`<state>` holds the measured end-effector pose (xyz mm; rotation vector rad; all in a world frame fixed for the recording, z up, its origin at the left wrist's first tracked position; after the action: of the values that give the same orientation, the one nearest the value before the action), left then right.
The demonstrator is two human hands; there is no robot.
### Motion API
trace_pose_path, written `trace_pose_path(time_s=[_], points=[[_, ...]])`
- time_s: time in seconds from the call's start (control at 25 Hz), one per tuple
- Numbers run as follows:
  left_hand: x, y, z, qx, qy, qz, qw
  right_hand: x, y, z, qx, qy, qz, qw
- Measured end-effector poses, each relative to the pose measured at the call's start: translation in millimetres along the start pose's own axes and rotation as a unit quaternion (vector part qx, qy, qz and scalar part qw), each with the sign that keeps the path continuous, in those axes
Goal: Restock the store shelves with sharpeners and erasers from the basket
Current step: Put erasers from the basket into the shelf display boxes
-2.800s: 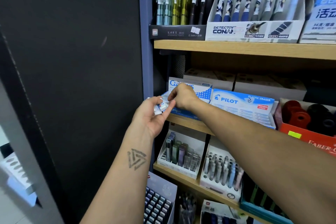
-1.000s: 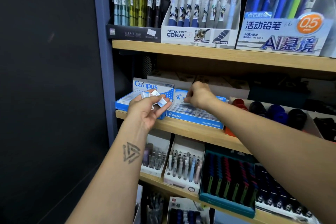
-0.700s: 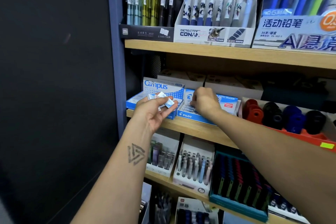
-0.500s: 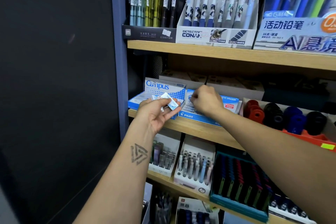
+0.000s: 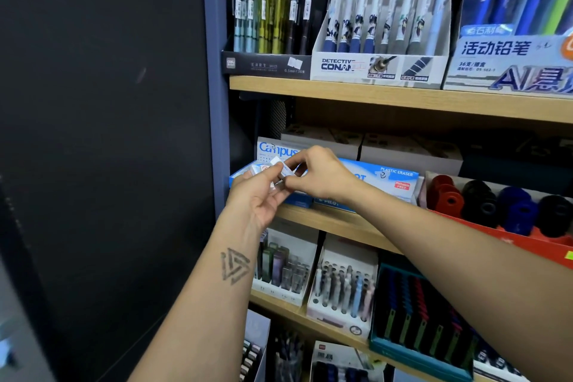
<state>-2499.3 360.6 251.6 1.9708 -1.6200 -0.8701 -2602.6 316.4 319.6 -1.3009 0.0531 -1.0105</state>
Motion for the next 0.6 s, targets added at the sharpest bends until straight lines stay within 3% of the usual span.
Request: trace_pose_path(time_s=[0.16, 0.28, 0.4, 0.6], points=[[-1.7, -14.2, -10.7, -0.021, -0.014, -0.006, 1.0, 18.0, 14.1, -1.2, 0.041, 0.026, -0.048, 0.998], [0.9, -44.6, -22.6, -0.02, -0.022, -0.09, 0.996, 28.8, 6.8, -27.0, 0.091, 0.095, -0.117, 0.984], [1.5, -65.5, -35.2, -0.002, -0.029, -0.123, 0.992, 29.1, 9.3, -47.0, 0.002, 0.127, -0.074, 0.989], [-5.9, -68.1, -39.8, -0.061, -0.04, -0.102, 0.992, 36.1, 26.4, -36.8, 0.042, 0.079, -0.036, 0.995]])
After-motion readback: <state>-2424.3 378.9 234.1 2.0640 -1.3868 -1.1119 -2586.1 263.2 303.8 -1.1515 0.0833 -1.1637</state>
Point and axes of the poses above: each hand's wrist, its own x-axis towards the middle knuckle, its own y-axis out of the palm, z = x × y, the point moved 9 cm from there along x, towards the middle knuckle, and after that the axes turned 11 degrees about -y, right-handed, at the moved point
